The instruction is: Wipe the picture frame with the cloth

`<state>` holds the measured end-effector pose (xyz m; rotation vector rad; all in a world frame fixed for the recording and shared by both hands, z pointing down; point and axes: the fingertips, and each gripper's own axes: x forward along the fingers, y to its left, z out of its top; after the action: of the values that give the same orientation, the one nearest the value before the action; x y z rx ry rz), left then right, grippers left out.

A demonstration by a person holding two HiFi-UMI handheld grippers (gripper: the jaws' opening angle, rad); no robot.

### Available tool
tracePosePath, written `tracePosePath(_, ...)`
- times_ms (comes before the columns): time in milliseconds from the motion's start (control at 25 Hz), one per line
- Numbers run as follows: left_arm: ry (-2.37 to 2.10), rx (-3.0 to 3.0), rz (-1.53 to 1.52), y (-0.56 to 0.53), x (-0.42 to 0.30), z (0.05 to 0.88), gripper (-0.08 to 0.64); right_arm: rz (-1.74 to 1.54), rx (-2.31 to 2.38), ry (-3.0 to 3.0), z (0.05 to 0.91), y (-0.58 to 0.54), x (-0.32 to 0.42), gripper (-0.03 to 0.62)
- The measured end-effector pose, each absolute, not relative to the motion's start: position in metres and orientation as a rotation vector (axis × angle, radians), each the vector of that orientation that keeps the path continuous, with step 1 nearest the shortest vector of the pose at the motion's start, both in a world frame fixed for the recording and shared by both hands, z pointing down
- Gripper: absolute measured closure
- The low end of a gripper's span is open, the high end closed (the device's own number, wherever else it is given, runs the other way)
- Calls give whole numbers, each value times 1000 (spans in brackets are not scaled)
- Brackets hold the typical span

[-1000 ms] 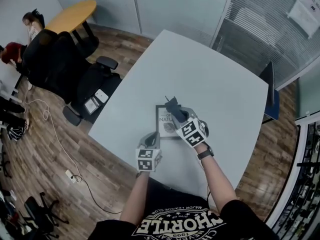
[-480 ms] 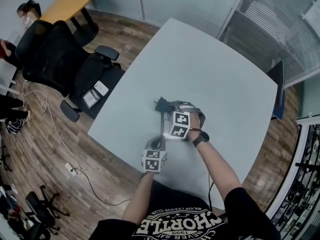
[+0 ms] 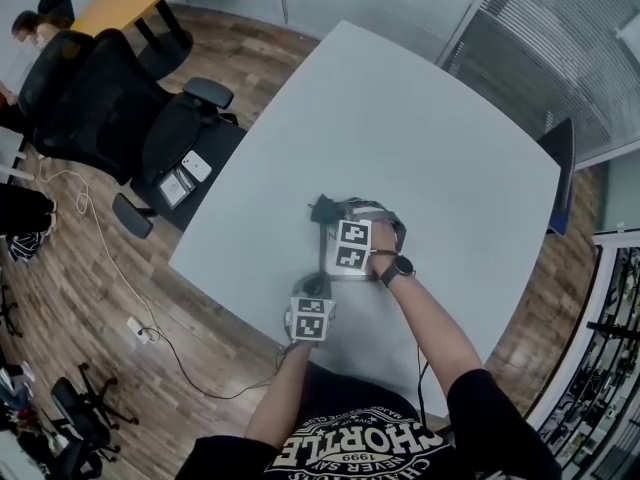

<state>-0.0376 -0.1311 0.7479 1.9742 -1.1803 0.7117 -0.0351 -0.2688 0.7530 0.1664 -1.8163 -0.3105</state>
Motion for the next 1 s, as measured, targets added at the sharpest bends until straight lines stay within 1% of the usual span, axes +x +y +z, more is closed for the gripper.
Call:
tracePosePath(480, -1238, 1940, 718, -130, -37, 751, 555, -267, 286, -1725, 750, -270, 49, 518)
tracePosePath(760, -1272, 1939, 731, -131, -40, 756, 555, -259, 303, -1731, 747, -268, 46, 518)
tracePosePath(1000, -1268, 1940, 700, -131, -40, 756, 555, -250, 288, -1869, 731, -256, -15, 517)
